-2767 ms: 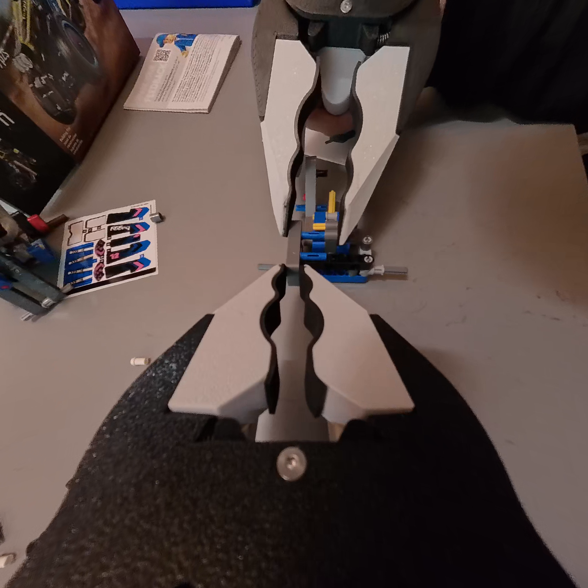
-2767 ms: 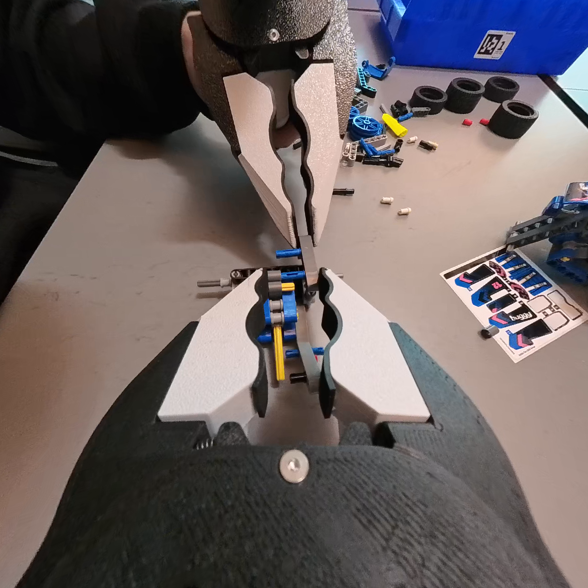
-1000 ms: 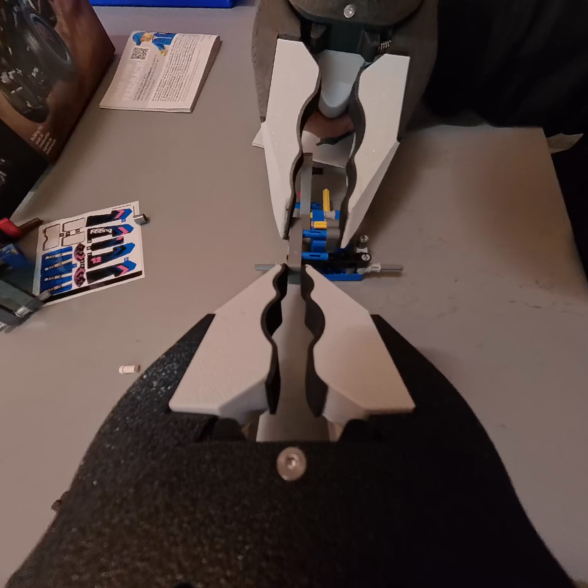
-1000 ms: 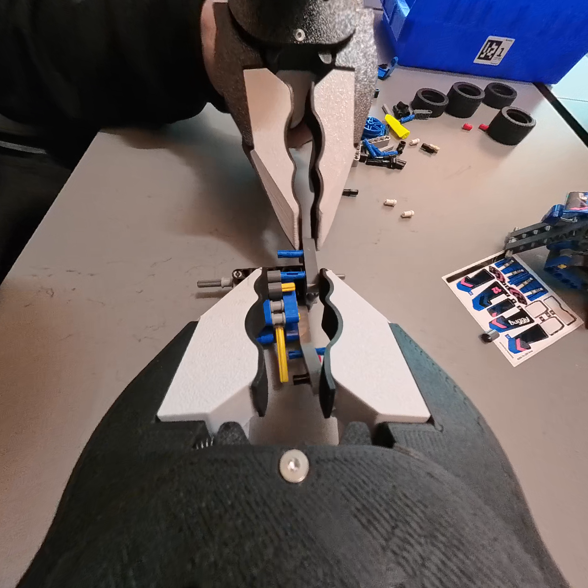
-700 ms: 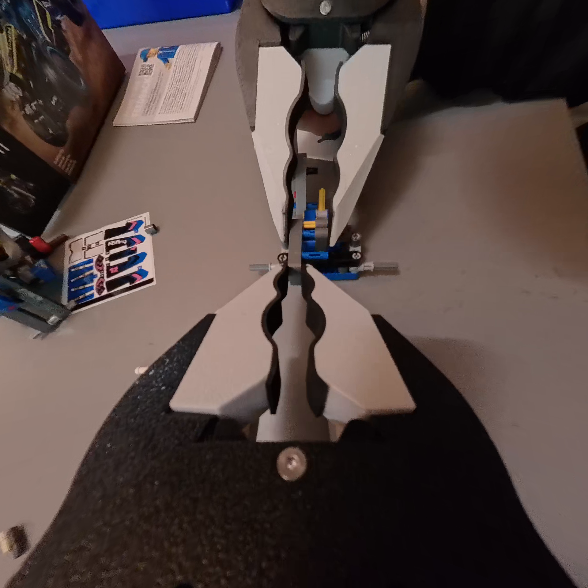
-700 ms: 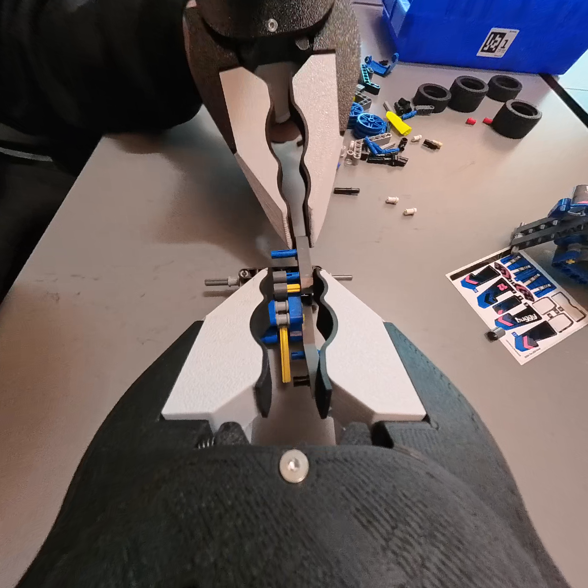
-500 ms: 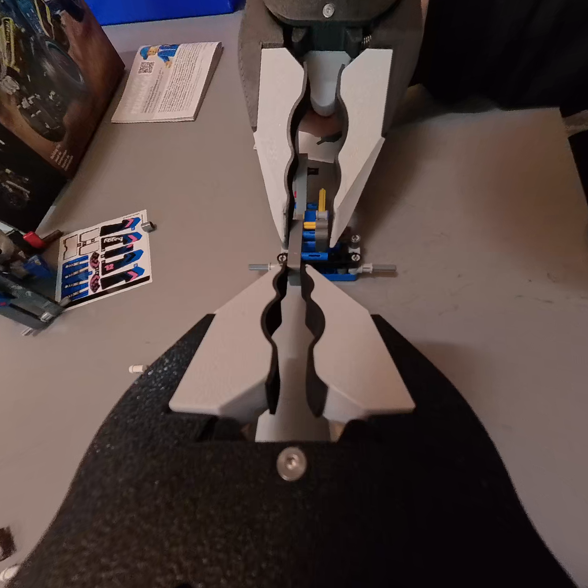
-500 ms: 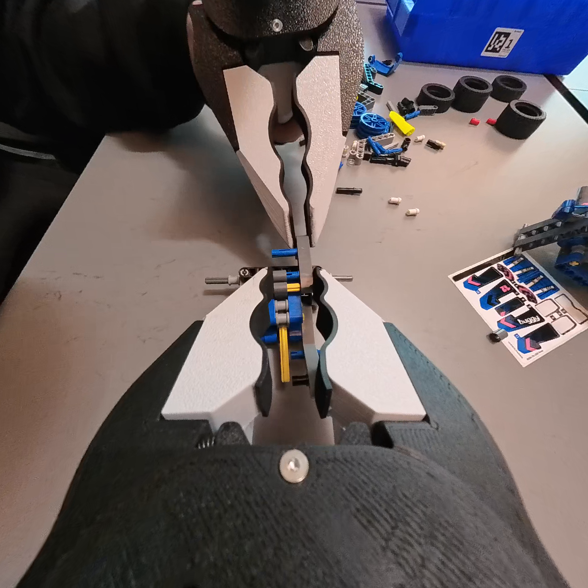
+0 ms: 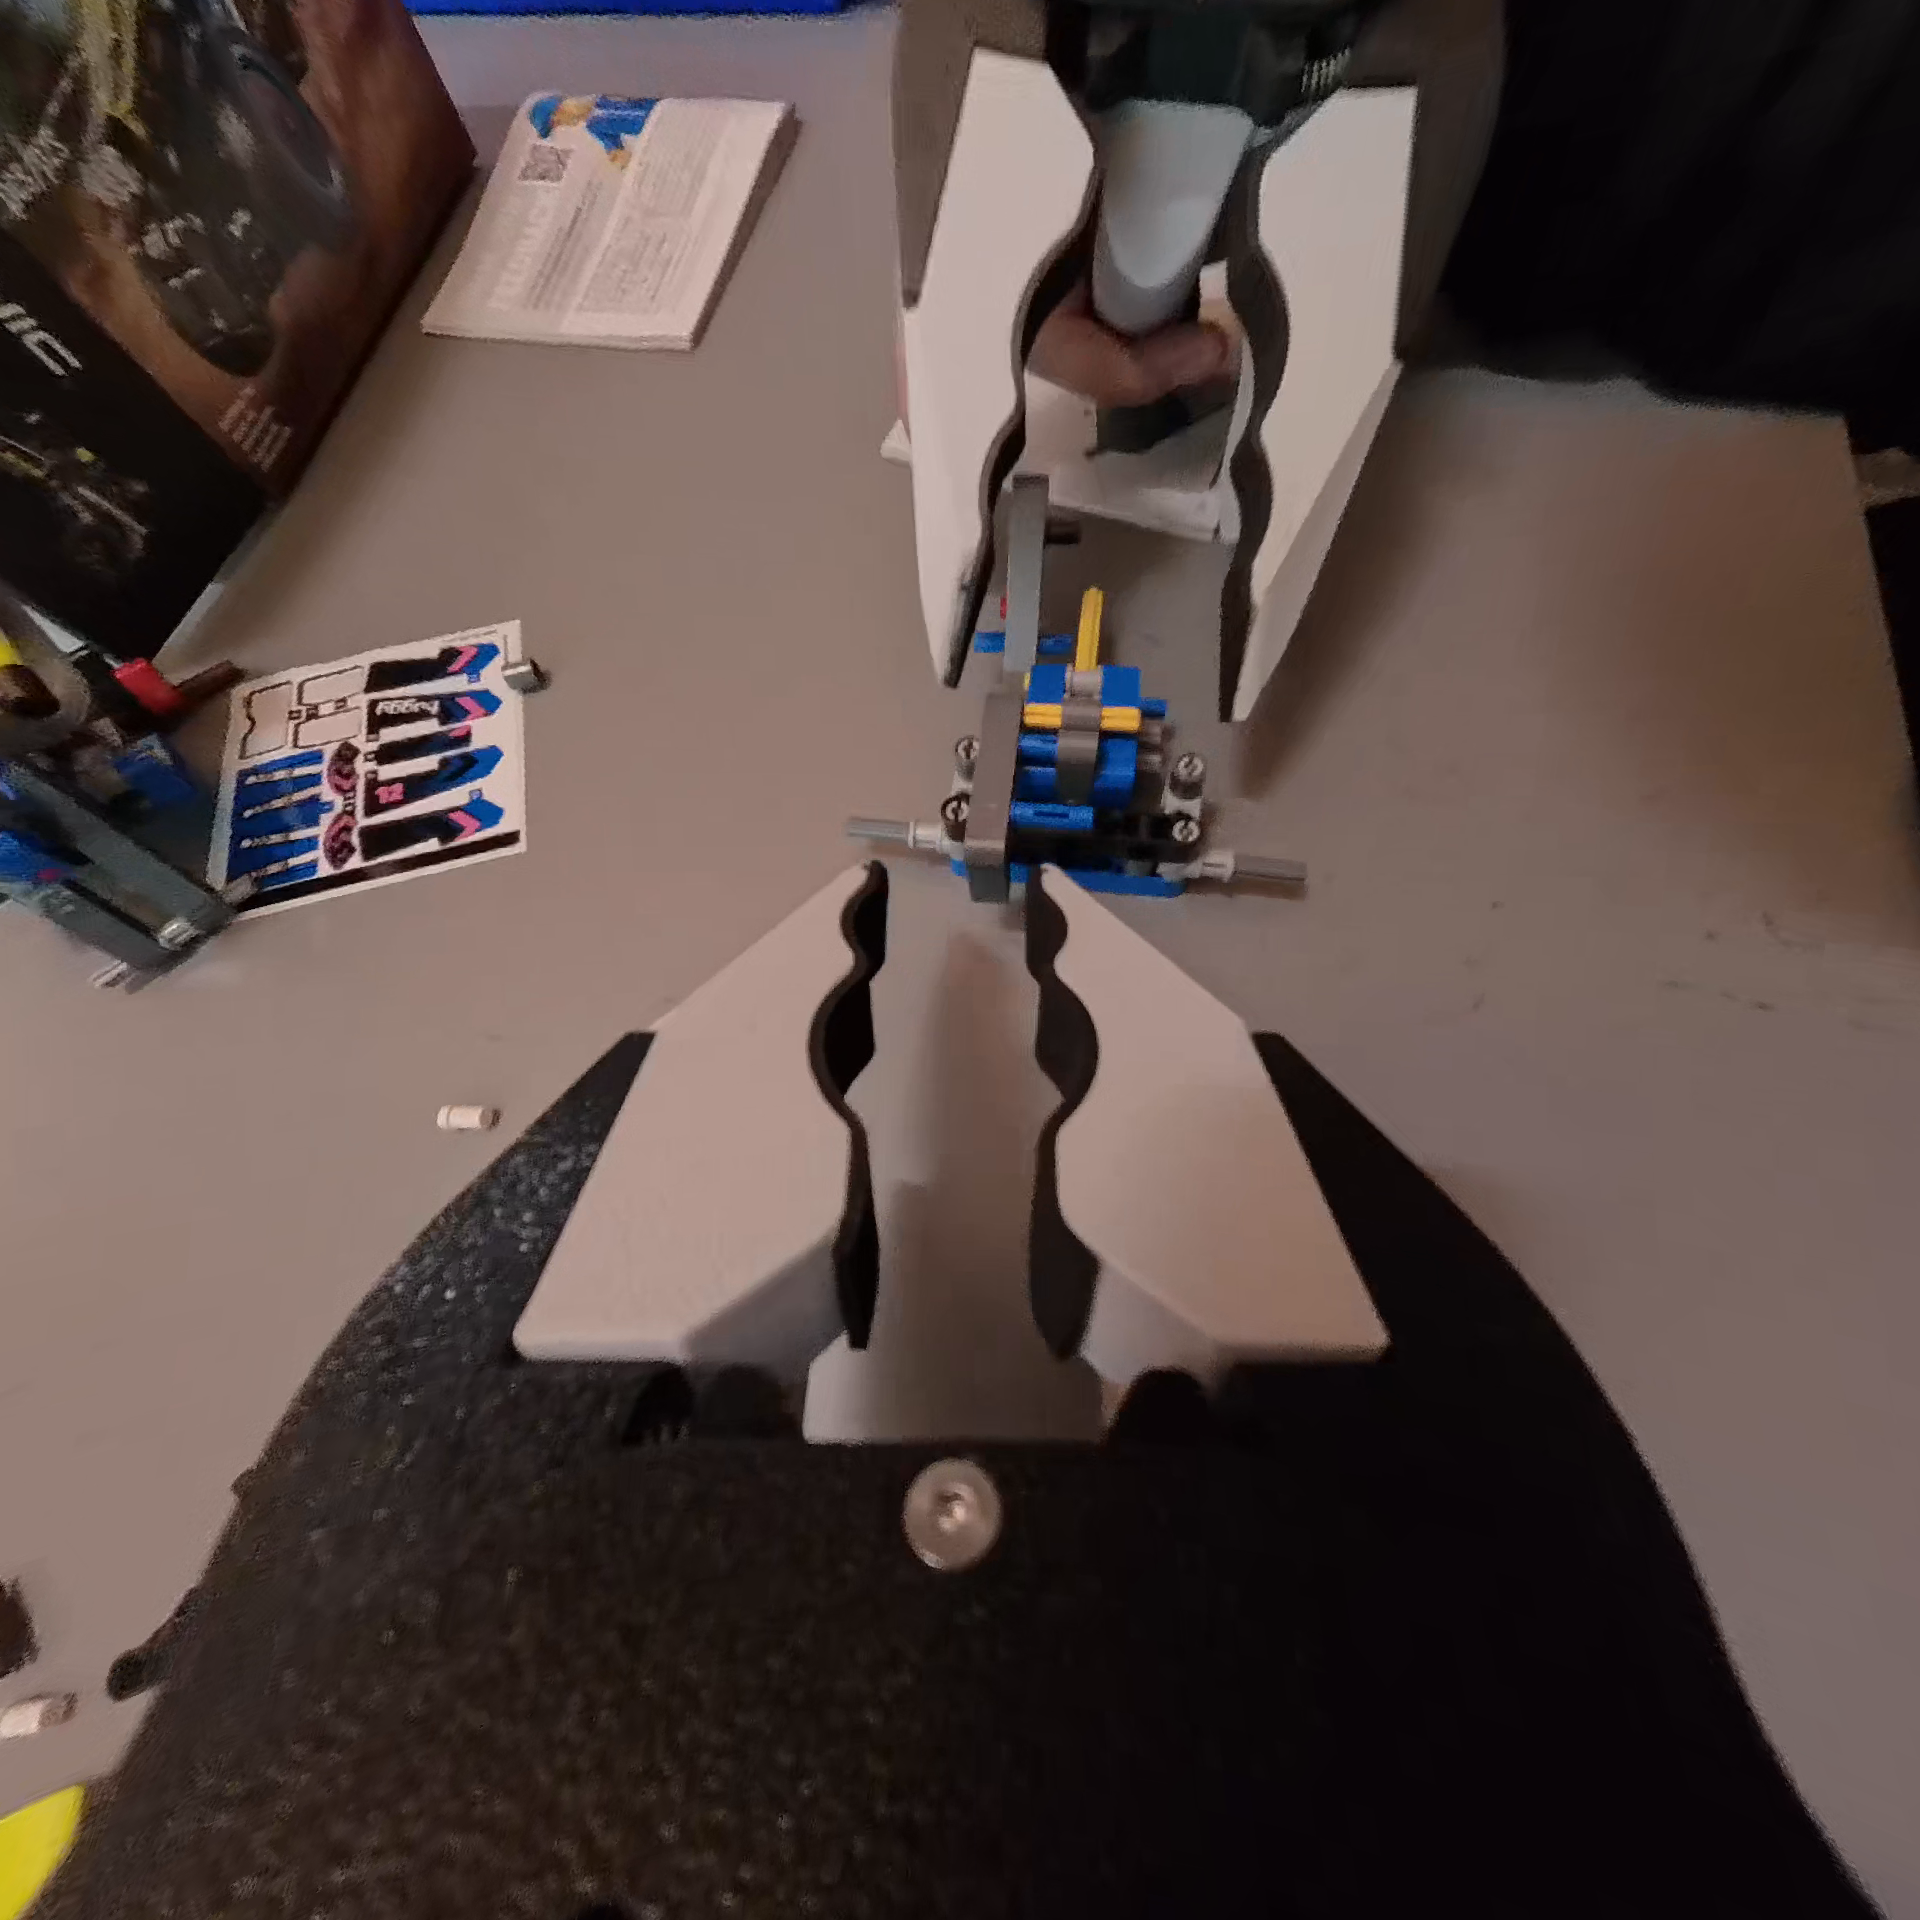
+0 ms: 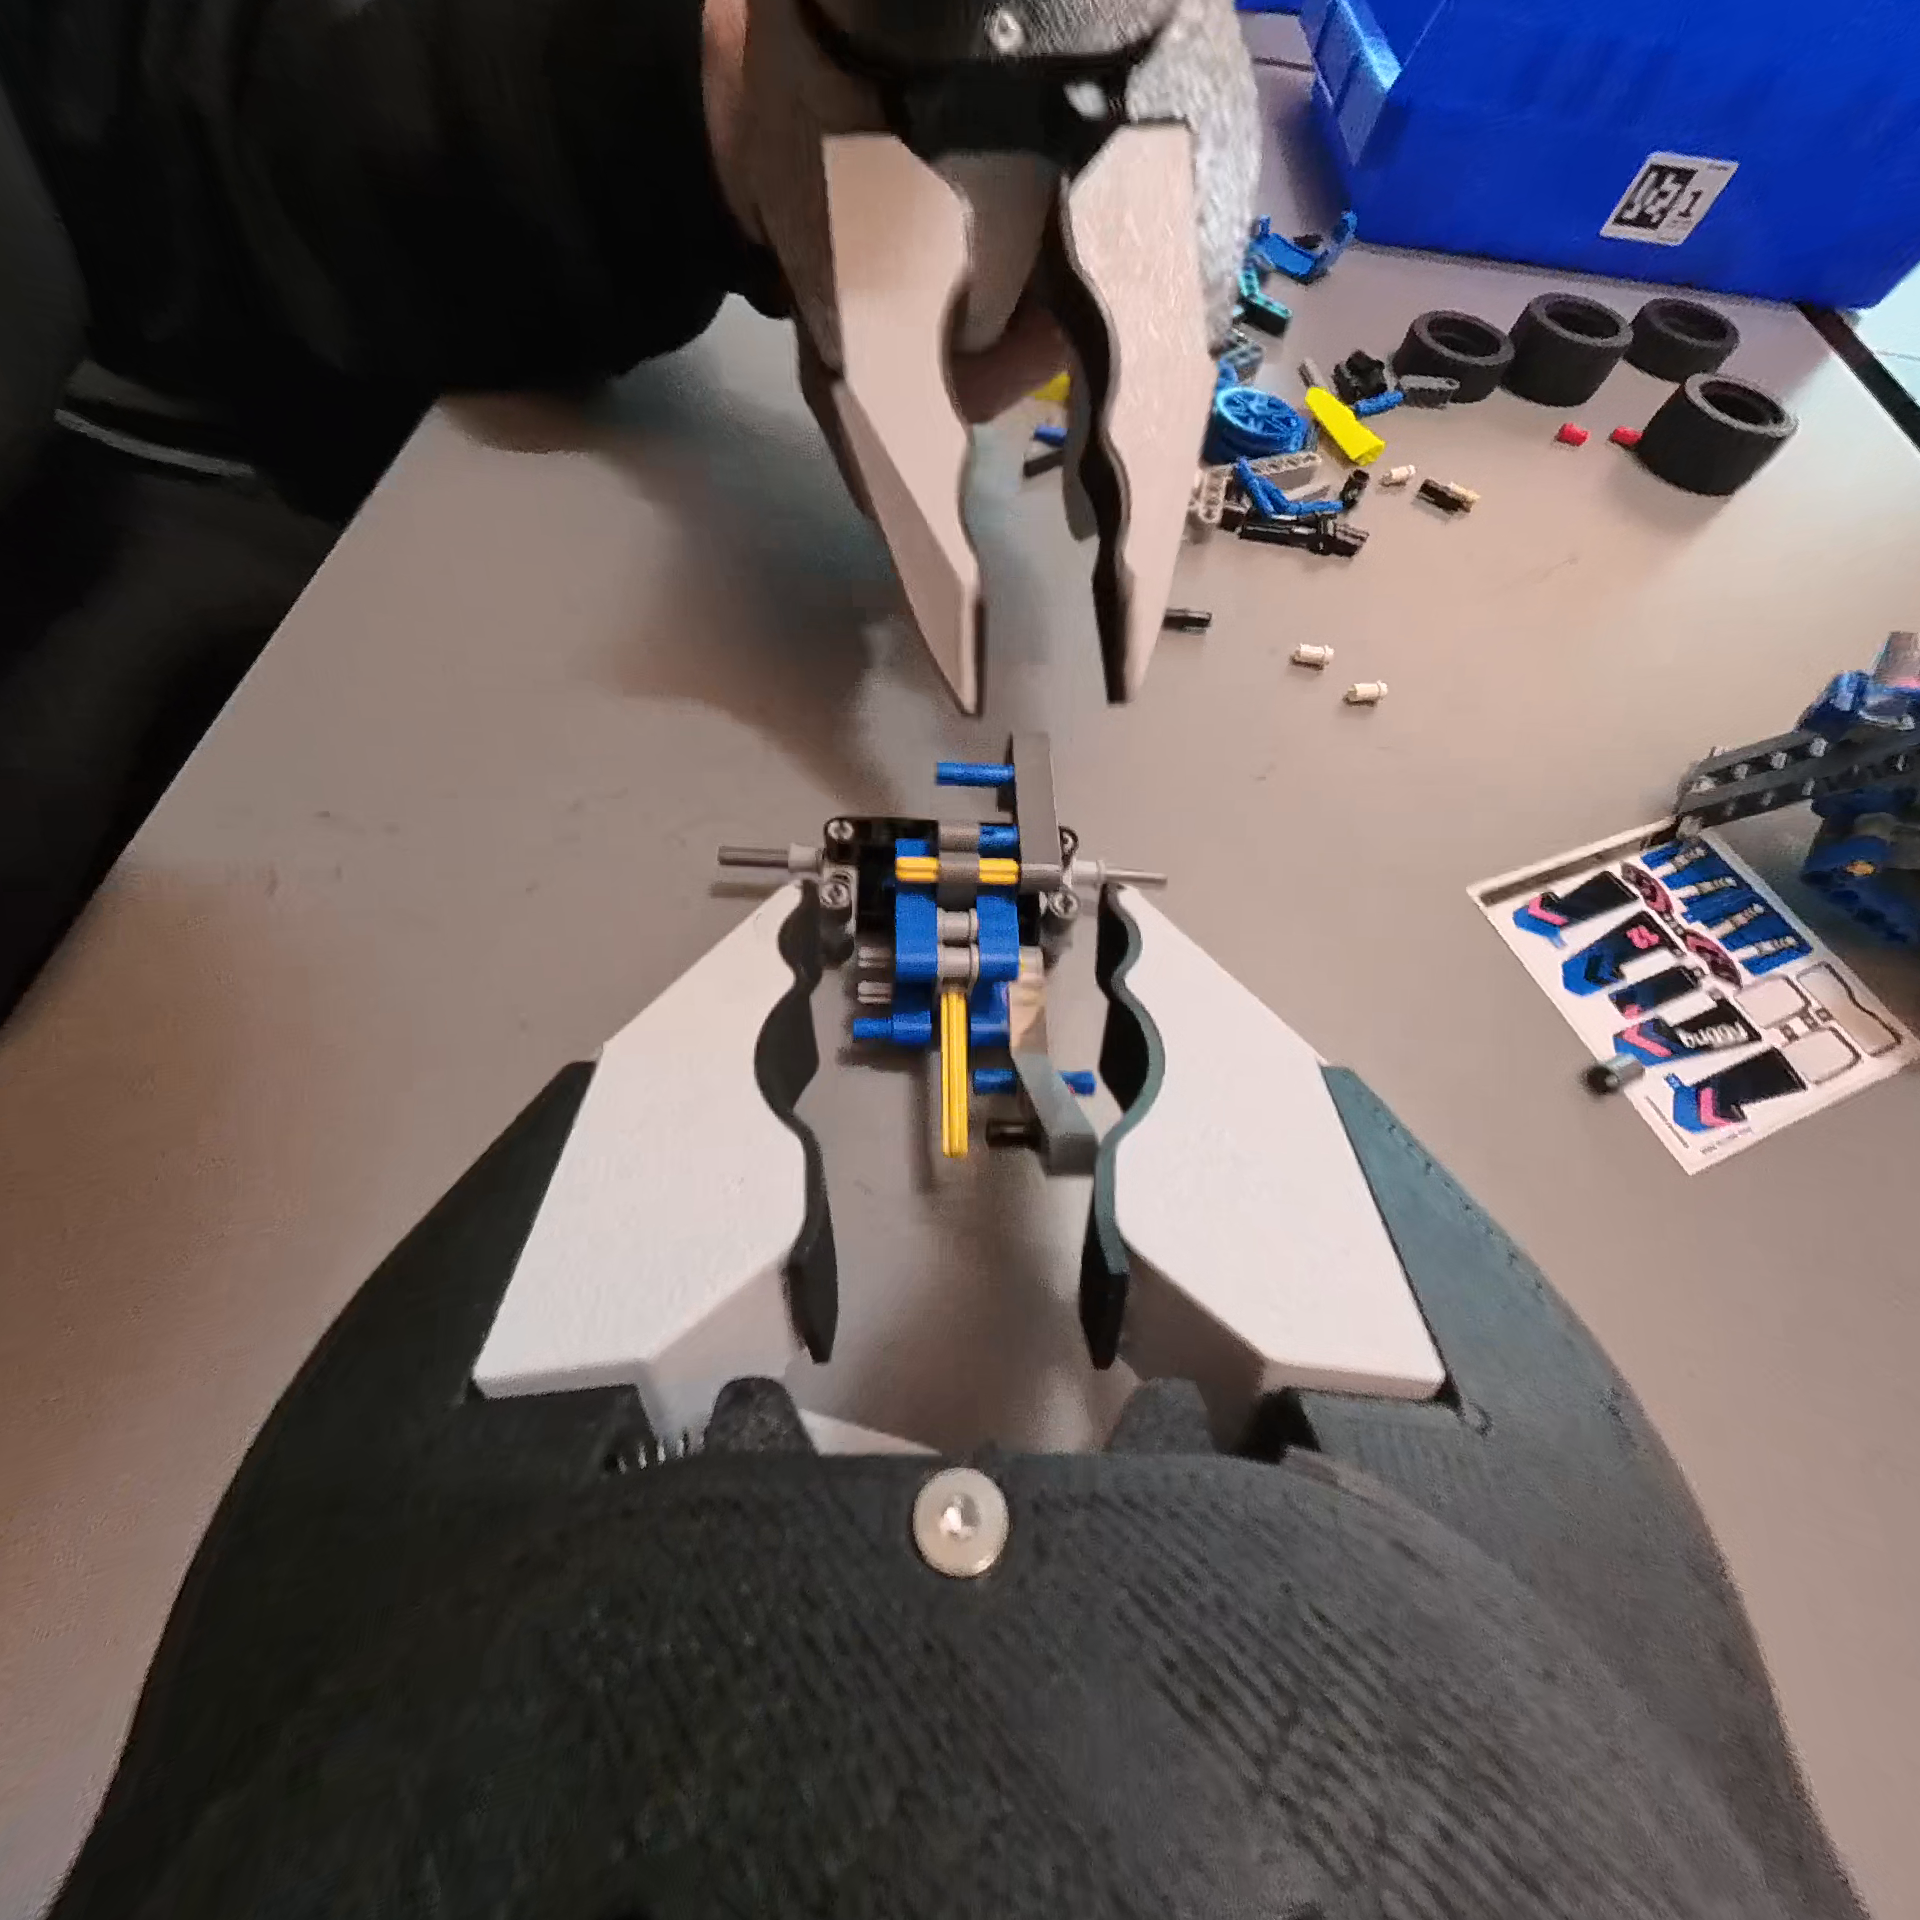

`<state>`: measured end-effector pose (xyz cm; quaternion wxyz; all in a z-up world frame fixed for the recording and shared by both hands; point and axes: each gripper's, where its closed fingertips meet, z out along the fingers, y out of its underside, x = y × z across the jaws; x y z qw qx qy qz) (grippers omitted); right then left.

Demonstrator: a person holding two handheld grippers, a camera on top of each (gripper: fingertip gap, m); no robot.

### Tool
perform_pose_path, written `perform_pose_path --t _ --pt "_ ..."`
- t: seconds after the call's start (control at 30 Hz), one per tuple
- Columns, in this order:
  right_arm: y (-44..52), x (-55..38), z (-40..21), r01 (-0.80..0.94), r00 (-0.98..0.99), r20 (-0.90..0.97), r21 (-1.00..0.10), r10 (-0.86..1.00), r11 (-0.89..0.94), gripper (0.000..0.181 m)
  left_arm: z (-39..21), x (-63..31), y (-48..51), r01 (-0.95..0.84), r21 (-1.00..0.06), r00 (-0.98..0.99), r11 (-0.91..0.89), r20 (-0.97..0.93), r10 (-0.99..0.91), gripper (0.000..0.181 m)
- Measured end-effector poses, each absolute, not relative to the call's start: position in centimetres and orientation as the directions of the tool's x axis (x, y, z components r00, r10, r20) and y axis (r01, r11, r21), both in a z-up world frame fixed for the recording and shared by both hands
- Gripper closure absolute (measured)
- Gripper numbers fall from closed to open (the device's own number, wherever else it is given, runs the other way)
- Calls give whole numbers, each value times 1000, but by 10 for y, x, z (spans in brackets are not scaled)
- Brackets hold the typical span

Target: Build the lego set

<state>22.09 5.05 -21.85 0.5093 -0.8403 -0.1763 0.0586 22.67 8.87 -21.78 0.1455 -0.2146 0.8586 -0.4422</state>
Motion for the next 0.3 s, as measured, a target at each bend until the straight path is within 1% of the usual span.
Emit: perform_pose_path --t 0.03,0.1,0.13,0.2,0.3 --pt "50 224 -218 217 937 67 -880 342 -422 131 -212 226 86 -245 -838 -864 487 -39 -502 155" --pt "52 226 -216 186 943 42 -888 329 -421 142 -204 225 78 -271 -859 -864 434 18 -503 149" --pt "53 227 -216 191 946 51 -886 320 -424 144 -203 225 74 -290 -857 -863 425 43 -503 146" --pt "55 231 -217 195 953 66 -882 297 -429 151 -207 226 68 -329 -833 -862 445 72 -502 145" --pt "54 233 -220 180 955 48 -878 292 -444 152 -215 226 61 -381 -800 -860 463 123 -496 146"
